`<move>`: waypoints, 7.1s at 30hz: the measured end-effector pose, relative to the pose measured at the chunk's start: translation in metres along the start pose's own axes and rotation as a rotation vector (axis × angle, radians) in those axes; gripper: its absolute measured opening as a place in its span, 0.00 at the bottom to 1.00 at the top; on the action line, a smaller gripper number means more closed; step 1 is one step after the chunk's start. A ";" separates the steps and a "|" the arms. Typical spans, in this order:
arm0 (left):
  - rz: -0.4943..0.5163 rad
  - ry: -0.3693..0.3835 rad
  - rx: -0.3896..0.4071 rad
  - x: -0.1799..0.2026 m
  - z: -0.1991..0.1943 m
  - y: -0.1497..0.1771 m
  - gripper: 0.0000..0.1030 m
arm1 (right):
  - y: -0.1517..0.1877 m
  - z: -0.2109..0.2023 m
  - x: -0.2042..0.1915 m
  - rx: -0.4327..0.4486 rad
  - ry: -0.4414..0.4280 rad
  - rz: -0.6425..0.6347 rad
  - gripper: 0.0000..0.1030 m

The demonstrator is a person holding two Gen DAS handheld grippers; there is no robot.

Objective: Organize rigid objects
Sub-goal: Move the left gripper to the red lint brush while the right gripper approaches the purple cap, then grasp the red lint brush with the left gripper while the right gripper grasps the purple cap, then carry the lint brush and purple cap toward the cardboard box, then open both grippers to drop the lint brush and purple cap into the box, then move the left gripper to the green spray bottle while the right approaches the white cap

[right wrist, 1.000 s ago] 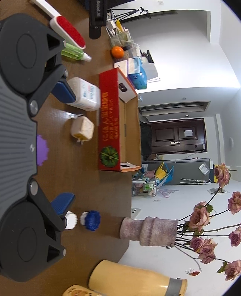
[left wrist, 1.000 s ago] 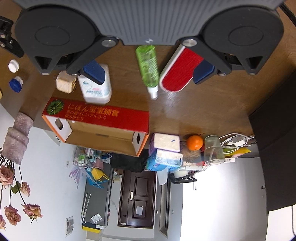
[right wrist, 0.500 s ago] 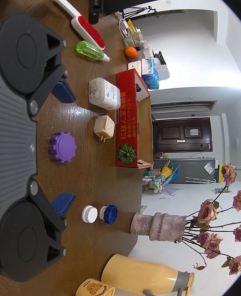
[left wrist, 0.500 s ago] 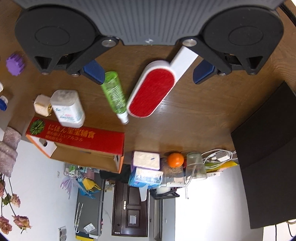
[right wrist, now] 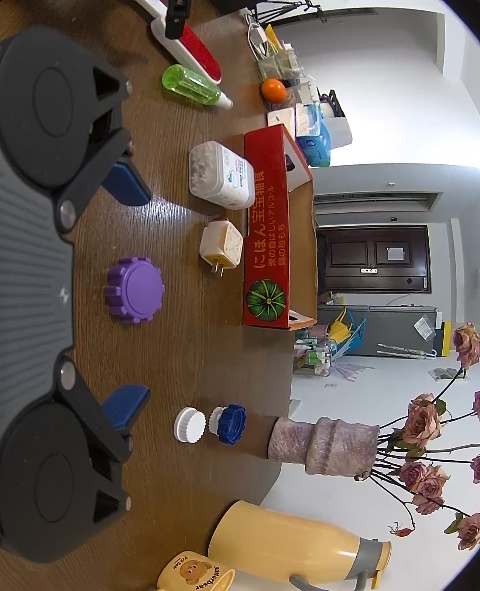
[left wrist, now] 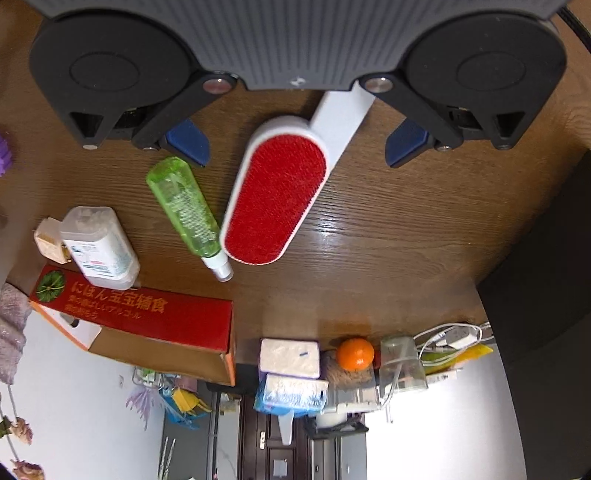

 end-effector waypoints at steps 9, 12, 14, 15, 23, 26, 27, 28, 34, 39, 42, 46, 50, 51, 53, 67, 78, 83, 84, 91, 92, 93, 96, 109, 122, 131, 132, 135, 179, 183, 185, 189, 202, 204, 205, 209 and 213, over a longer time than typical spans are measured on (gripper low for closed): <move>-0.001 0.008 -0.019 0.010 0.027 -0.007 0.94 | 0.002 0.016 -0.001 -0.019 0.025 -0.008 1.00; 0.004 0.013 -0.024 0.011 0.033 -0.005 0.73 | 0.002 0.022 0.000 -0.022 0.024 -0.008 0.98; 0.007 0.011 -0.007 0.011 0.032 -0.006 0.64 | 0.003 0.026 0.002 -0.028 0.028 -0.003 0.98; 0.006 0.012 -0.002 0.010 0.031 -0.006 0.62 | 0.004 0.028 0.003 -0.030 0.029 0.000 0.97; 0.001 0.006 0.020 0.009 0.029 -0.007 0.55 | 0.003 0.040 0.005 -0.024 0.034 0.012 0.90; 0.003 0.005 0.024 0.009 0.030 -0.007 0.55 | 0.004 0.046 0.004 -0.031 0.029 0.013 0.83; 0.002 0.005 0.025 0.009 0.029 -0.007 0.55 | 0.004 0.048 0.005 -0.034 0.032 0.015 0.78; 0.002 0.005 0.025 0.009 0.030 -0.007 0.55 | 0.005 0.051 0.005 -0.040 0.034 0.019 0.75; 0.002 0.006 0.025 0.009 0.029 -0.006 0.55 | 0.011 0.060 0.005 -0.073 0.013 0.044 0.52; 0.001 0.005 0.027 0.009 0.029 -0.007 0.55 | 0.013 0.060 0.002 -0.069 0.004 0.038 0.50; -0.003 0.007 0.029 0.008 0.029 -0.007 0.55 | 0.012 0.058 0.002 -0.062 -0.002 0.045 0.50; -0.009 0.010 0.033 0.007 0.028 -0.007 0.55 | 0.010 0.055 0.003 -0.040 0.002 0.049 0.50; -0.017 0.005 0.051 0.007 0.023 -0.009 0.55 | 0.008 0.051 0.002 -0.017 0.007 0.049 0.50; -0.019 0.002 0.058 0.007 0.021 -0.009 0.55 | 0.008 0.050 0.002 -0.013 0.007 0.049 0.50; -0.017 -0.005 0.069 0.008 0.017 -0.010 0.55 | 0.006 0.048 0.001 -0.002 0.003 0.048 0.50; -0.022 0.031 0.112 0.023 -0.011 -0.024 0.55 | -0.012 0.033 -0.008 0.058 -0.037 0.055 0.50; 0.020 0.056 0.153 0.054 -0.031 -0.050 0.55 | -0.038 0.030 -0.017 0.100 -0.066 0.047 0.50; 0.034 0.070 0.160 0.070 -0.032 -0.062 0.55 | -0.053 0.031 -0.021 0.119 -0.077 0.038 0.50; 0.036 0.072 0.159 0.074 -0.031 -0.064 0.55 | -0.055 0.031 -0.022 0.122 -0.079 0.036 0.50; 0.034 0.106 0.160 0.096 -0.027 -0.080 0.55 | -0.074 0.039 -0.024 0.141 -0.086 0.033 0.50; 0.034 0.112 0.163 0.100 -0.026 -0.083 0.55 | -0.077 0.041 -0.025 0.145 -0.087 0.032 0.50; 0.034 0.115 0.165 0.103 -0.026 -0.086 0.55 | -0.080 0.042 -0.025 0.148 -0.087 0.032 0.50; 0.034 0.126 0.169 0.113 -0.023 -0.092 0.55 | -0.087 0.047 -0.025 0.156 -0.090 0.029 0.50; -0.005 0.139 0.181 0.139 -0.004 -0.132 0.55 | -0.130 0.082 -0.024 0.205 -0.101 0.050 0.50; -0.013 0.152 0.176 0.158 0.025 -0.165 0.55 | -0.163 0.127 -0.026 0.208 -0.120 0.026 0.50; -0.016 0.141 0.177 0.163 0.049 -0.187 0.55 | -0.182 0.156 -0.025 0.206 -0.116 0.013 0.50; -0.015 0.140 0.177 0.164 0.051 -0.189 0.55 | -0.183 0.159 -0.025 0.206 -0.115 0.012 0.50; -0.011 0.139 0.176 0.168 0.060 -0.196 0.55 | -0.189 0.168 -0.024 0.205 -0.112 0.007 0.50; 0.012 0.050 0.118 0.176 0.130 -0.241 1.00 | -0.210 0.254 -0.026 0.071 -0.026 -0.061 1.00; 0.001 0.050 0.114 0.171 0.125 -0.242 1.00 | -0.213 0.247 -0.025 0.079 -0.028 -0.045 1.00; 0.001 0.045 0.110 0.170 0.125 -0.242 1.00 | -0.214 0.245 -0.025 0.083 -0.030 -0.051 1.00; 0.007 0.045 0.105 0.171 0.125 -0.241 1.00 | -0.217 0.244 -0.024 0.086 -0.036 -0.058 1.00; 0.008 0.051 0.131 0.168 0.109 -0.235 1.00 | -0.214 0.231 -0.025 0.102 -0.041 -0.061 1.00; 0.009 0.054 0.141 0.168 0.104 -0.233 1.00 | -0.214 0.227 -0.024 0.108 -0.044 -0.060 1.00; 0.008 0.054 0.145 0.167 0.101 -0.232 1.00 | -0.213 0.224 -0.024 0.111 -0.045 -0.061 1.00; 0.004 0.061 0.163 0.163 0.090 -0.229 1.00 | -0.211 0.212 -0.021 0.124 -0.047 -0.062 1.00; 0.003 0.068 0.172 0.159 0.080 -0.223 1.00 | -0.205 0.198 -0.020 0.136 -0.046 -0.064 1.00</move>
Point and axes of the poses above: each gripper's, at about its wrist camera, not at the fingertips, and z roughly the way its jaws point, x to its right, y to its underside, the point moved 9 cm from there along z, roughly the way its jaws point, and after that the axes turned 4 degrees about -y, right-handed, at the moved point
